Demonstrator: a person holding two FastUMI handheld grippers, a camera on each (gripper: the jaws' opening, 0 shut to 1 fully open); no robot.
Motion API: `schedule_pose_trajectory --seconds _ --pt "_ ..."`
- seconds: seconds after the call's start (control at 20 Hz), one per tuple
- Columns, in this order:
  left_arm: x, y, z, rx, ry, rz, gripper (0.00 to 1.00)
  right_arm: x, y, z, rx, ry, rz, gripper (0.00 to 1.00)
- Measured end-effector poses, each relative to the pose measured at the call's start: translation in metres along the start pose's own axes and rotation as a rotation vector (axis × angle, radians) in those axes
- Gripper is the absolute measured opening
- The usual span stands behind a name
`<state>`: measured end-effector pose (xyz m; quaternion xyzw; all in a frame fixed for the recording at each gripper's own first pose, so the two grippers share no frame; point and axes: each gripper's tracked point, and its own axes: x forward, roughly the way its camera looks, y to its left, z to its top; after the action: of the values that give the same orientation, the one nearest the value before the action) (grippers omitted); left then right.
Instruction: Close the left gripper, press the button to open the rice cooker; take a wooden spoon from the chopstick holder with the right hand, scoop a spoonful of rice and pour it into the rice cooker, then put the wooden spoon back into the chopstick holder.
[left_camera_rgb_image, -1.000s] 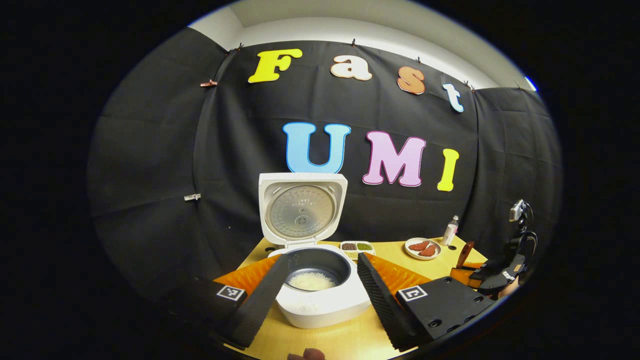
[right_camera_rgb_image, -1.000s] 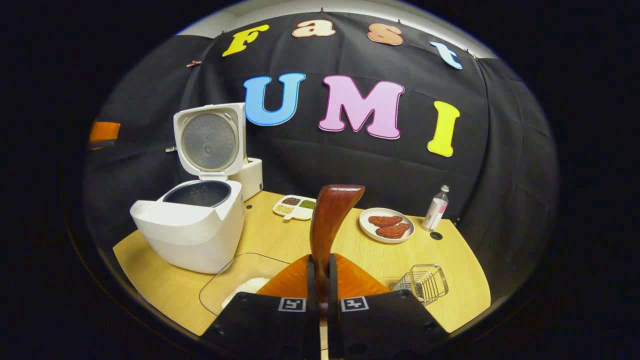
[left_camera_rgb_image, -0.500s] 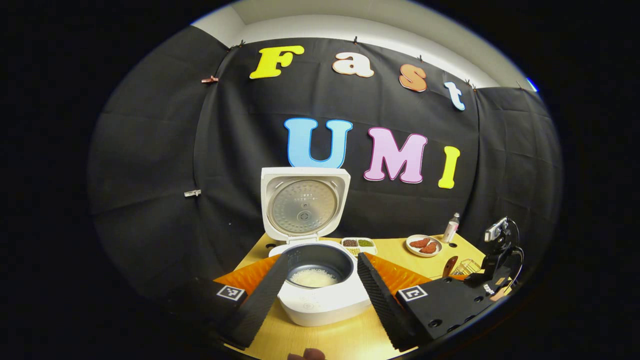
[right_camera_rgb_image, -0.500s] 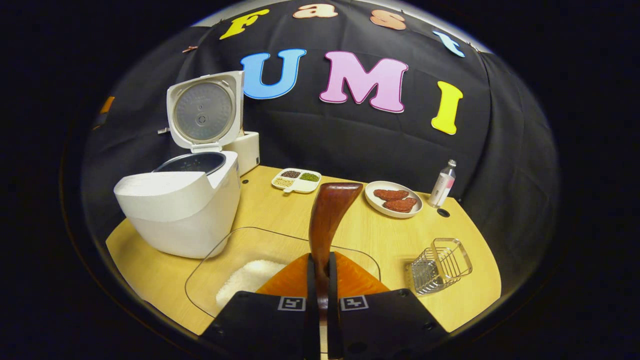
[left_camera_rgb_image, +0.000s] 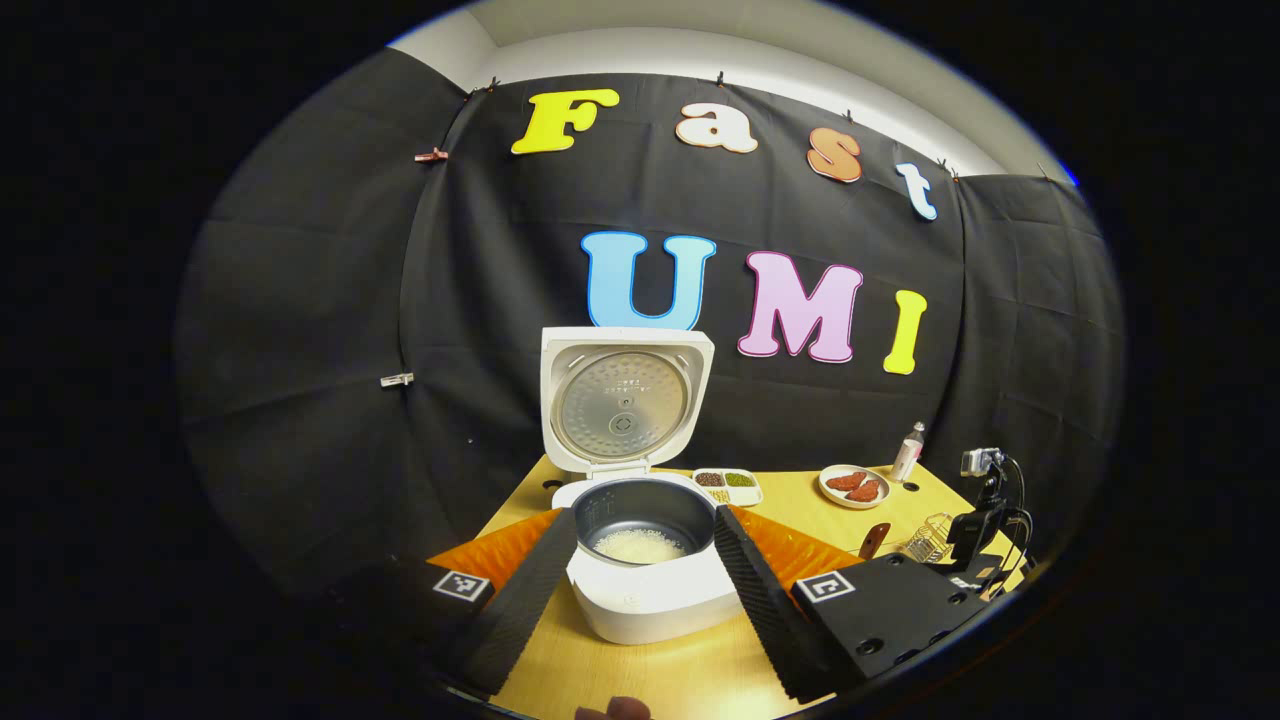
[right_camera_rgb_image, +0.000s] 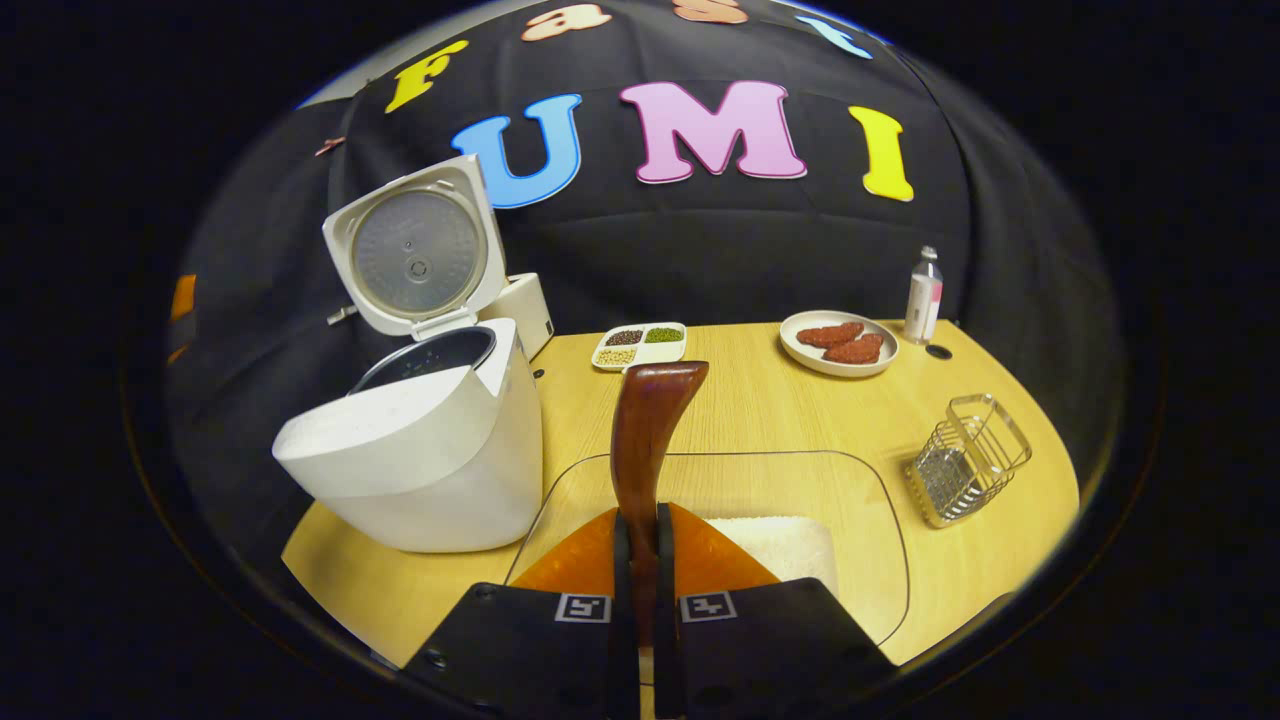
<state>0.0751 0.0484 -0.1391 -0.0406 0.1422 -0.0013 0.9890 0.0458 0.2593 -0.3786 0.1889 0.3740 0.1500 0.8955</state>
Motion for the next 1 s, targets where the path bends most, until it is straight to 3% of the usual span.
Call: schedule_pose_trajectory --seconds 0.35,0.65,1.0 --pt "0.002 -0.007 0.004 0.003 -0.004 -0.014 0.95 -0.004 -0.036 0.004 0.410 0.017 0.004 0.10" --pt "0.003 -0.017 0.002 -0.039 -0.001 -0.034 0.96 -0.020 -0.054 0.028 0.503 -0.043 0.013 0.11" --pt "0.000 -0.007 -0.002 -0.048 0.004 -0.015 0.95 -0.038 -0.068 0.063 0.648 -0.125 0.076 0.10"
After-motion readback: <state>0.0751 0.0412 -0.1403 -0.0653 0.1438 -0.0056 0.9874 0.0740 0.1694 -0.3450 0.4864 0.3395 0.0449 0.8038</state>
